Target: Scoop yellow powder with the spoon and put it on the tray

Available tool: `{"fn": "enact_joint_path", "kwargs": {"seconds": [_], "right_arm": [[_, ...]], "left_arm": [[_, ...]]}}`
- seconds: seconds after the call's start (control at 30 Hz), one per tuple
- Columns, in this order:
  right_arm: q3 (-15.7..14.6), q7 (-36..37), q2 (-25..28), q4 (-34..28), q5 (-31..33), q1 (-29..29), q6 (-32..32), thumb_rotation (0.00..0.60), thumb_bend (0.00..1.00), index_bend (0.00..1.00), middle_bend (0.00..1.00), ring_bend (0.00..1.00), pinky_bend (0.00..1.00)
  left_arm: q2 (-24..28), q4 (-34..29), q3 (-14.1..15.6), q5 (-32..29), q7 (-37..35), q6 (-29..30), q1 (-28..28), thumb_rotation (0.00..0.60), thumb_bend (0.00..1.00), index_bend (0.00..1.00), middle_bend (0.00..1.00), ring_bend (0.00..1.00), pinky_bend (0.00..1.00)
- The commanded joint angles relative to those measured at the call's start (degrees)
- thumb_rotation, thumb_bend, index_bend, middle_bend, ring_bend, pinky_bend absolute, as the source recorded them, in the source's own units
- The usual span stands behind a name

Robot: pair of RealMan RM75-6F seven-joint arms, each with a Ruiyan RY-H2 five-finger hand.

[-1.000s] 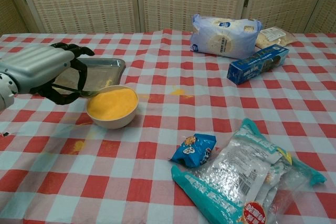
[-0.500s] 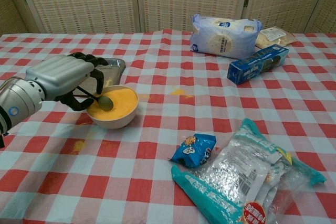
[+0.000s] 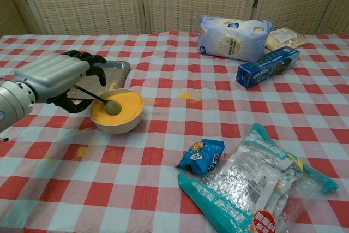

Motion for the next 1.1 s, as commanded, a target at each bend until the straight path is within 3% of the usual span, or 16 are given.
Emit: {"fn": "enact_joint_path", "kwargs": {"seconds": [0.03,0.2,0.47,0.57,0.83,1.1], "right_arm": [[-0.1,-0.3,-0.1,-0.1,-0.1,0.0,0.0,0.6,0.05,0.0,0.0,0.0,0.0],[-0.1,-1.1,-0.4,-0.2,-0.1,0.0,0.0,0.6,0.05,0.0,0.0,0.0,0.0],[0.1,-2.1,-0.8,-0.1,0.6,0.2,-0.8,0.6,0.05,0.0,0.0,0.0,0.0],[0.3,-1.9,-0.8,0.0,0.9,0.2,-0.9,0.6,0.05,0.0,0.0,0.0,0.0],[0.6,-2.0,-1.0,0.2,1.6,0.4,-1.3,0.6,0.05,0.0,0.0,0.0,0.0],[0.7,-2.2,-1.1,0.2,1.8,0.3,-1.1,0.6,0.05,0.0,0.0,0.0,0.0]], "left_arm": [[3.0,-2.1,0.1,1.8,-4.3,1.0,1.0,0.6,0.42,0.34,0.02,0.0,0.01],[8.7,-4.5,-1.9,-1.0,-10.9,-2.5,1.0,0.6,0.43,0.39,0.03,0.0,0.01],[17.0,-6.2,-7.4,-13.6,-23.1,-19.7,-3.9,0.6,0.43,0.4,0.03,0.0,0.01],[18.9,-5.2,-8.2,-18.0,-25.5,-24.9,-6.2,0.6,0.43,0.4,0.03,0.0,0.01],[20.2,-3.0,-8.0,-23.8,-28.4,-28.7,-10.0,0.6,0.43,0.4,0.03,0.0,0.01],[20.9,0.0,-5.9,-27.5,-30.9,-32.4,-12.8,0.6,0.43,0.44,0.03,0.0,0.01]]}}
